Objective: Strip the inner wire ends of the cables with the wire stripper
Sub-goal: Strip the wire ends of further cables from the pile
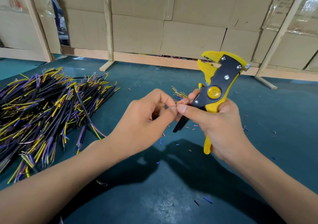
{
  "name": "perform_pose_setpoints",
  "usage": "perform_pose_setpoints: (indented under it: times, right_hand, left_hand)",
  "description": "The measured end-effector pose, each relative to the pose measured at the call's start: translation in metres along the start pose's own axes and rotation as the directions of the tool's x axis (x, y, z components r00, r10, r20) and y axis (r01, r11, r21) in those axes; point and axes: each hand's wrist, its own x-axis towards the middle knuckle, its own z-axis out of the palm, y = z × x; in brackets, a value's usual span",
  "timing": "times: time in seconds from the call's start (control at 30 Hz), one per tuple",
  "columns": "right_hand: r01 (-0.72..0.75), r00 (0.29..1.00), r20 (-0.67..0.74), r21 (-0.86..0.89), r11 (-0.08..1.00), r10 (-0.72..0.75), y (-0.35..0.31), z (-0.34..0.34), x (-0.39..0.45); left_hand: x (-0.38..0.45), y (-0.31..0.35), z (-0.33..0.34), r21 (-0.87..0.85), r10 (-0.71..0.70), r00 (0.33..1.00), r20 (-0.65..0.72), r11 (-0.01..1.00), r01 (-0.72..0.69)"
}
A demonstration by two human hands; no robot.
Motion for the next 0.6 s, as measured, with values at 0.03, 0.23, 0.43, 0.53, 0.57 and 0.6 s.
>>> perform_pose_setpoints:
  times: [0.03,0.23,0.43,0.53,0.57,0.6]
  right_hand:
    - [-0.005,1.000,-0.006,0.001,1.000,0.005,-0.0015,0.0003,-0.0003]
    - [-0.034,0.998,-0.059,-0.011,0.999,0.033,-0.0024,0.0059,-0.0016]
    - [0.042,0.990,-0.119,-0.288,0.957,-0.079,0.0016,0.0053,-0.0051]
    - [0.052,0.985,-0.133,-0.358,0.932,-0.106,0.0027,0.0077,-0.0069]
    - [0.043,0.983,-0.150,-0.349,0.936,-0.102,0.0028,0.0084,-0.0072]
    - [0.034,0.982,-0.165,-0.345,0.938,-0.096,0.0029,0.0089,-0.0074]
  left_hand:
    - [0.0006,-0.0002,0.0002,-0.034,-0.015,1.000,0.006,0.999,0.015]
    - [0.0046,-0.0034,0.0033,-0.283,-0.157,0.986,0.055,0.945,0.166]
    - [0.0012,-0.0084,0.0058,0.029,0.017,0.999,-0.032,0.999,-0.016]
    - [0.0006,-0.0078,0.0030,0.231,0.155,0.988,-0.023,0.962,-0.146]
    - [0.0005,-0.0081,0.0035,0.274,0.167,0.985,-0.031,0.950,-0.153]
    - [0.0004,-0.0088,0.0043,0.298,0.168,0.985,-0.045,0.943,-0.148]
